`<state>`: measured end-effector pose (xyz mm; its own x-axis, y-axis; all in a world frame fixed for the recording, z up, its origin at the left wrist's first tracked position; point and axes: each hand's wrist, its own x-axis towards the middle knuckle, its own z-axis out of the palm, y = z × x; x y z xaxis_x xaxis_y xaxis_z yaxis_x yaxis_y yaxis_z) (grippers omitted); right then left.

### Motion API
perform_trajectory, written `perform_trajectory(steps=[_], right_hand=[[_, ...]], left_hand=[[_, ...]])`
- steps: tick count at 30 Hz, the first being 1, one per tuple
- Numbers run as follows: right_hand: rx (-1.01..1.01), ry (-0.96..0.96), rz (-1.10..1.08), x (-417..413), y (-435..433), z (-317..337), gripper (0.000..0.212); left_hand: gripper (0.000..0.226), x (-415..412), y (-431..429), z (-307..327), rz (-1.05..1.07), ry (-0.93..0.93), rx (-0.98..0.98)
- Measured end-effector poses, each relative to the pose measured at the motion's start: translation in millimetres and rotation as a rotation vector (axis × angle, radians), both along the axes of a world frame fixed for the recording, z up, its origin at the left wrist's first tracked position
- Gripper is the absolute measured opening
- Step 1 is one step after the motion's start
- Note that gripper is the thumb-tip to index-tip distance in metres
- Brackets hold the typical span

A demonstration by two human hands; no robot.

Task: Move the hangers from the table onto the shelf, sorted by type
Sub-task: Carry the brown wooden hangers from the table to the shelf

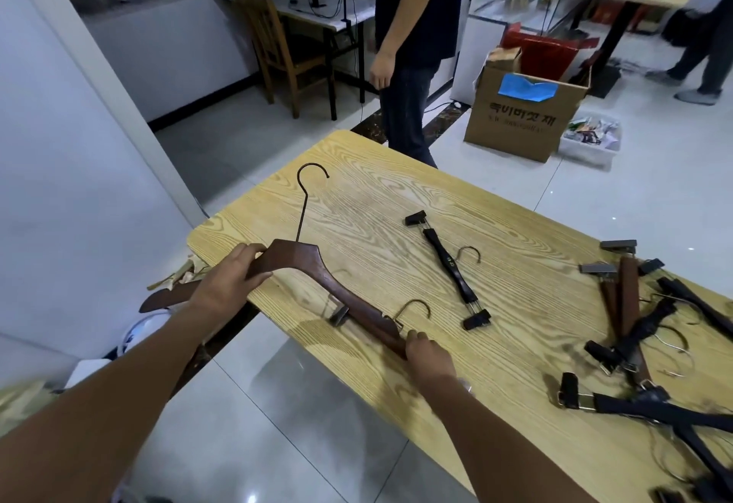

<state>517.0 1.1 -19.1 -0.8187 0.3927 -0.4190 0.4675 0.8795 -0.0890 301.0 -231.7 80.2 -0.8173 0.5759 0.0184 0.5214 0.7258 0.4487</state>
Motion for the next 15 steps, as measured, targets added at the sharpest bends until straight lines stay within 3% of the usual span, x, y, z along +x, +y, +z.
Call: perform_trajectory(steps=[5, 7, 10, 15], right_hand=[[0.08, 0.046, 0.054, -13, 18, 16, 0.045], [0.112, 0.077, 0.053, -18, 20, 24, 0.038], [0.113, 0.115, -0.027, -20, 23, 39, 0.034], [0.144, 0.207, -0.129, -19, 37, 74, 0.048]], left_hand=[[0.043, 1, -1, 11, 0.006, 0.013, 0.041], [0.043, 3, 0, 19, 0.007, 0.026, 0.055], [0.044, 6, 0, 31, 0.011, 0.033, 0.054], [0.043, 16, -2, 54, 0.005, 0.044, 0.052]])
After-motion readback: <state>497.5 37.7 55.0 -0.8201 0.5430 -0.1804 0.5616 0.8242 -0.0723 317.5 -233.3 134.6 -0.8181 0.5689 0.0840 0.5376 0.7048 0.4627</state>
